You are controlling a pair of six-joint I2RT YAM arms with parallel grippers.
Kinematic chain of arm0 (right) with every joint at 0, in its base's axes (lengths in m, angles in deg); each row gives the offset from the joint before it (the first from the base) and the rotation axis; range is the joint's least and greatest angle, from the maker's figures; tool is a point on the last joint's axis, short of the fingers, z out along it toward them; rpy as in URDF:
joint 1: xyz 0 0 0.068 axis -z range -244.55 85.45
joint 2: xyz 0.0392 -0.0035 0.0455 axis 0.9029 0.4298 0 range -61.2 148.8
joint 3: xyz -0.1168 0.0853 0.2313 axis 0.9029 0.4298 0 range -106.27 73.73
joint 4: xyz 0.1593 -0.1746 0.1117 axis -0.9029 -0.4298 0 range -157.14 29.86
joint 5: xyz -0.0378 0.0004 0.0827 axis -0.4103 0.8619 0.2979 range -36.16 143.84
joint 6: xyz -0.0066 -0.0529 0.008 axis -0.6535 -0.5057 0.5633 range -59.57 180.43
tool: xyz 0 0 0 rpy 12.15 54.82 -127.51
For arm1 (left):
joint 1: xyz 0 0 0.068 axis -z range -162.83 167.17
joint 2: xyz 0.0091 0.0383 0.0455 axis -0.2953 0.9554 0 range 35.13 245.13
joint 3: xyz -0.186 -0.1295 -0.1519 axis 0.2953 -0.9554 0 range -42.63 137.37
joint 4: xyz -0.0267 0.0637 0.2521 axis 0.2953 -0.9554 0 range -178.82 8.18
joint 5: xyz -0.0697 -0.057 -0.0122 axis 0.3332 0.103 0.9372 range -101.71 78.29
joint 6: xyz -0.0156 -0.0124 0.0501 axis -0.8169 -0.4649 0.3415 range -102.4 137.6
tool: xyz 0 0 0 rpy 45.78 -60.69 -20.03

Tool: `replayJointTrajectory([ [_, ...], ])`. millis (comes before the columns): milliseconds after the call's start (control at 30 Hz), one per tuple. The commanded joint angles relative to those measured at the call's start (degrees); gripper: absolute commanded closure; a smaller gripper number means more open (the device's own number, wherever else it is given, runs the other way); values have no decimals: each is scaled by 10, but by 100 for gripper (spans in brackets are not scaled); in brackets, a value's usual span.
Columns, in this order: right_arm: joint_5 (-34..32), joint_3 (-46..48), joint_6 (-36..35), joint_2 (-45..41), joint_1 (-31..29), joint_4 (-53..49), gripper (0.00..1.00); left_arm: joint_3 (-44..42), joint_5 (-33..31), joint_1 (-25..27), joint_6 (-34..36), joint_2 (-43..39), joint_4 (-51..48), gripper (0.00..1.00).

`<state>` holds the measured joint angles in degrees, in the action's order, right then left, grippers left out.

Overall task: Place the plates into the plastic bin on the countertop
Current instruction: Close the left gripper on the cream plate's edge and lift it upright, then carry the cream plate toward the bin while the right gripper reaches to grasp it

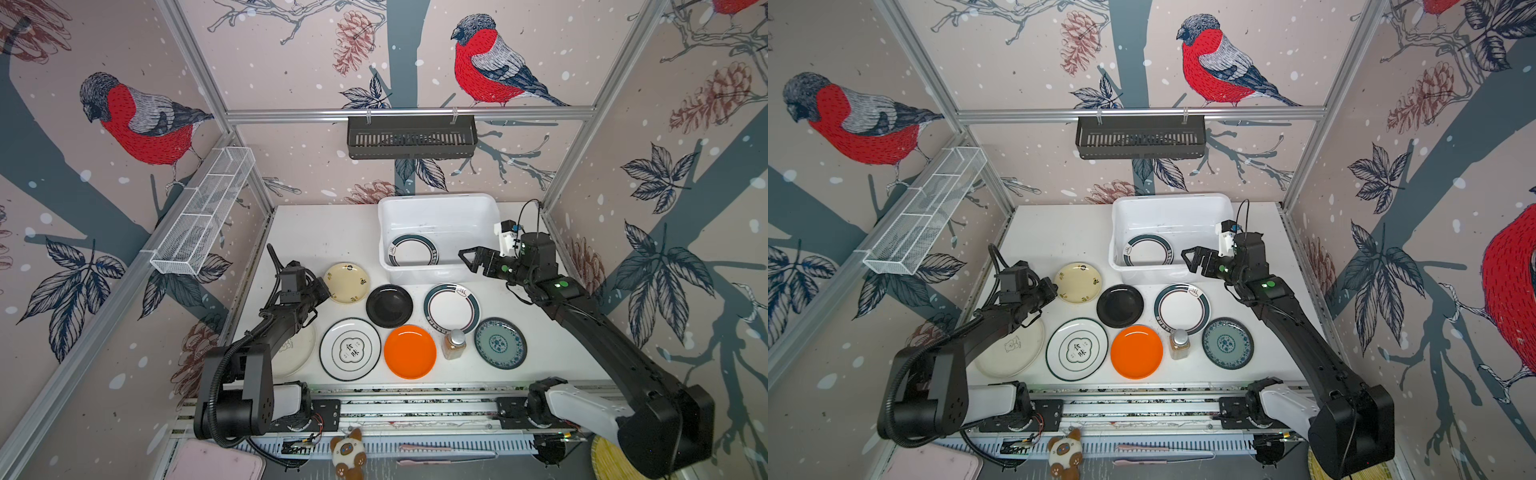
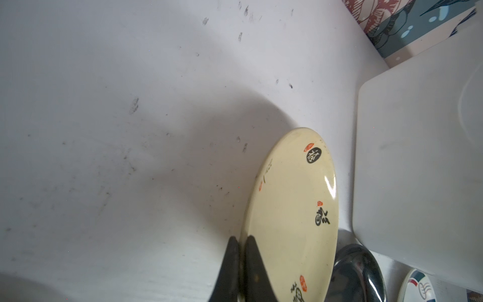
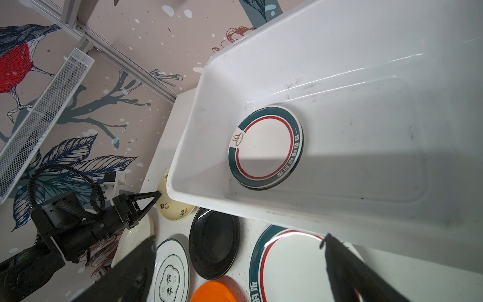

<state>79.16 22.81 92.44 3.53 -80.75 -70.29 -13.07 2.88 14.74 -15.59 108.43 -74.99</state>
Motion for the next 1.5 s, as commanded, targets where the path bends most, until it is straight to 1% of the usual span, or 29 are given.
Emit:
replayJointTrajectory([
  [0, 28, -4, 34, 7, -6, 40, 0, -7, 20, 0, -16, -27, 35, 100],
  [100, 23, -1, 45, 14, -21, 60, 0, -22, 41, -1, -24, -62, 47, 100],
  [200, 19, -2, 48, 26, -37, 59, 0, -34, 37, 0, -33, -104, 51, 100],
  [333, 18, -3, 64, 41, -53, 73, 0, -55, 38, 0, -46, -159, 84, 100],
  [433, 18, -9, 71, 50, -73, 89, 0, -62, 48, 0, -62, -178, 113, 100],
  [567, 2, -23, 85, 68, -98, 115, 0, -49, 53, 0, -67, -186, 99, 100],
  [600, 1, -30, 86, 86, -103, 120, 0, -49, 57, 0, -72, -189, 105, 100],
  [733, -17, -69, 70, 114, -127, 109, 0, -35, 65, 4, -86, -201, 102, 100],
  [833, -85, -89, 35, 124, -165, 91, 0, -12, 61, 33, -88, -206, 95, 100],
  [900, -105, -95, 24, 133, -182, 90, 0, 9, 40, 62, -77, -212, 74, 100],
  [1033, -102, -99, 28, 148, -198, 105, 0, 33, 16, 108, -82, -218, 82, 100],
  [1233, -91, -92, 43, 158, -221, 165, 0, 85, -11, 165, -70, -184, 78, 100],
  [1467, -75, -101, 59, 172, -228, 203, 1, 94, -35, 217, -75, -155, 112, 100],
])
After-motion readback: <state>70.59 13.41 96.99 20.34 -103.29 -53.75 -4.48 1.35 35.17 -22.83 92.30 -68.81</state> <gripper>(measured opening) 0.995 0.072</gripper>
